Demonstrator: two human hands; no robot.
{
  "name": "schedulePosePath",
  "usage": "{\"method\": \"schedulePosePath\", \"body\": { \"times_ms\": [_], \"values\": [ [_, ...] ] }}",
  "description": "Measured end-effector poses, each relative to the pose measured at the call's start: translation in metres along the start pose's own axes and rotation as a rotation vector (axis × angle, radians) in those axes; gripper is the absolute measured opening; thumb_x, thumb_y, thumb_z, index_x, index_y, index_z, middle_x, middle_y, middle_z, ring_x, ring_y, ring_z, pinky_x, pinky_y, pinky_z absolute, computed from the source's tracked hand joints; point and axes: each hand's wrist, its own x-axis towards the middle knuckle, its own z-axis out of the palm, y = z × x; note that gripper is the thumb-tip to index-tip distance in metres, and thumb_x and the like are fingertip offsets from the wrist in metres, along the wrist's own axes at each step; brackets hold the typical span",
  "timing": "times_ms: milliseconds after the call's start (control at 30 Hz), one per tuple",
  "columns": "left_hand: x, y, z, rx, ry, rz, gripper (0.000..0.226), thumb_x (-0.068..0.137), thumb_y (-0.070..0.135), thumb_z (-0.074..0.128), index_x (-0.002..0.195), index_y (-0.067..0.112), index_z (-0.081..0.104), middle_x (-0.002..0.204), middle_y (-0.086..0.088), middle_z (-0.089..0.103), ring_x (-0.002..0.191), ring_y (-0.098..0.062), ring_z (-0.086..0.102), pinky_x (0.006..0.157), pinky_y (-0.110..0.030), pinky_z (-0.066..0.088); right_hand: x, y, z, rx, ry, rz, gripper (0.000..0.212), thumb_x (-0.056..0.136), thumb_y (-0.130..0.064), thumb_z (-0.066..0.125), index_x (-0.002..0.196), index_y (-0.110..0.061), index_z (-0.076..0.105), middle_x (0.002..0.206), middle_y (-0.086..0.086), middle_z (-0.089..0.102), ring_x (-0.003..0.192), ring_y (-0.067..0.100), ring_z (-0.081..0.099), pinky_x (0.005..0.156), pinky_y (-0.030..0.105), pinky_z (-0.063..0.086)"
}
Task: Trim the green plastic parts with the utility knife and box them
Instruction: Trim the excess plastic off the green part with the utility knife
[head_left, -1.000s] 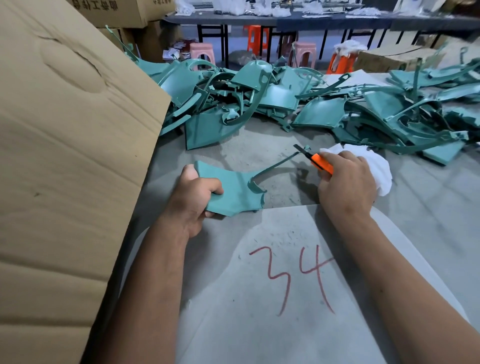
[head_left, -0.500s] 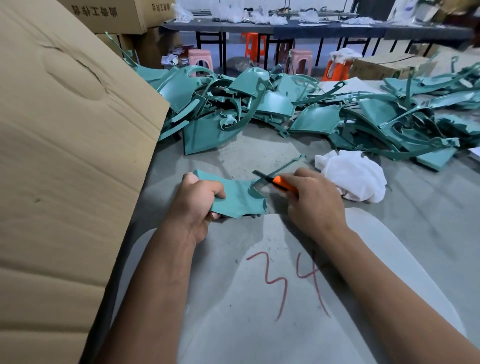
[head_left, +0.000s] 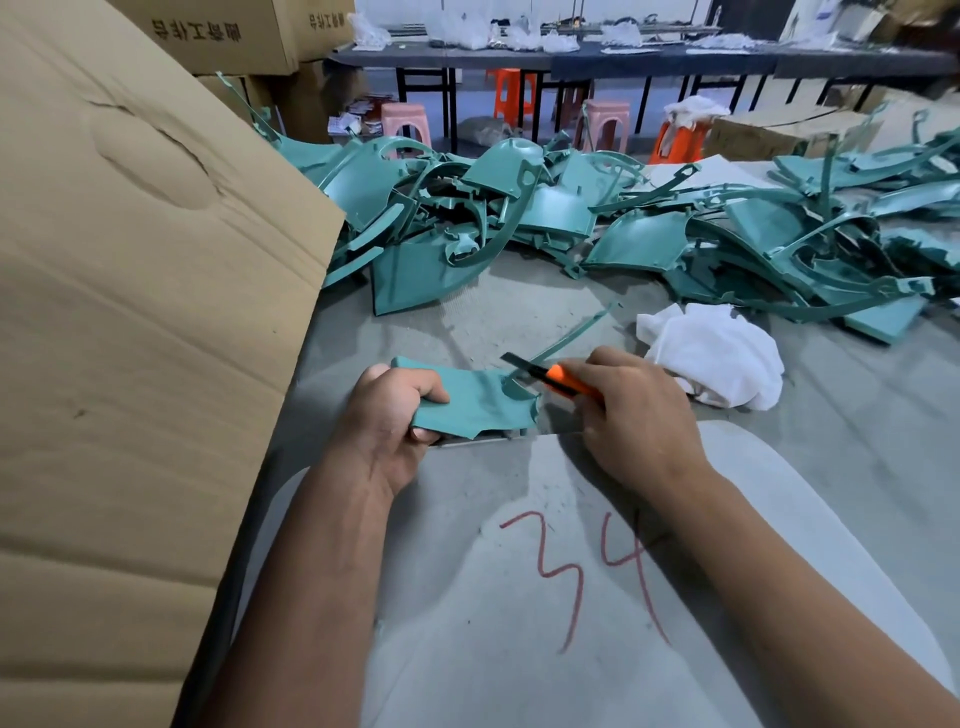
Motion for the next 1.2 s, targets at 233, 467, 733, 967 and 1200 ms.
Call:
{"method": "schedulePosePath", "body": {
  "times_ms": [233,467,733,967,1200],
  "values": [
    [-0.001,0.000,-0.007,0.127,-0.039,0.014,0.016,0.081,-0.015,0.045,0.086,-0.001,0.048,0.061,-0.013,0.051,0.028,-0.014,0.036,0.039,-0.021,0.030,0.001,0.014,-0.008,0.071,-0.123,-0.114,0.037,0.091,-0.013,0.067,0.123,-0.032,0.073,0.094,-0.015,0.061,0.086,0.013,0.058,0.072,0.039,0.052],
    [0.004,-0.001,-0.015,0.172,-0.066,0.035,0.034,0.083,-0.014,0.049,0.110,0.005,0.055,0.082,-0.014,0.058,0.041,-0.015,0.057,0.034,-0.018,0.035,0.001,0.007,0.000,0.023,-0.092,-0.099,0.044,0.092,-0.011,0.065,0.130,-0.033,0.070,0.098,-0.012,0.061,0.093,0.018,0.058,0.072,0.042,0.053],
    [0.009,-0.006,-0.020,0.187,-0.095,0.038,0.051,0.060,0.002,0.060,0.111,0.004,0.057,0.082,-0.011,0.065,0.048,-0.017,0.061,0.035,-0.019,0.036,0.004,0.008,0.000,0.037,-0.070,-0.075,0.039,0.092,-0.010,0.066,0.123,-0.033,0.073,0.093,-0.011,0.062,0.088,0.018,0.058,0.068,0.041,0.051],
    [0.015,-0.008,-0.025,0.142,-0.074,-0.026,0.034,0.059,0.003,0.059,0.093,-0.003,0.057,0.063,-0.011,0.059,0.036,-0.017,0.049,0.035,-0.016,0.032,0.002,0.009,0.000,0.024,-0.044,-0.052,0.037,0.095,-0.013,0.064,0.125,-0.032,0.072,0.094,-0.011,0.061,0.089,0.019,0.058,0.067,0.038,0.049],
    [0.018,-0.007,-0.029,-0.068,-0.091,-0.106,0.023,0.088,-0.012,0.037,0.069,-0.004,0.049,0.052,-0.010,0.051,0.025,-0.009,0.035,0.026,-0.014,0.027,0.002,0.011,0.000,0.065,-0.060,-0.048,0.038,0.093,-0.012,0.064,0.124,-0.034,0.072,0.093,-0.012,0.060,0.089,0.018,0.057,0.068,0.038,0.049]
  ]
}}
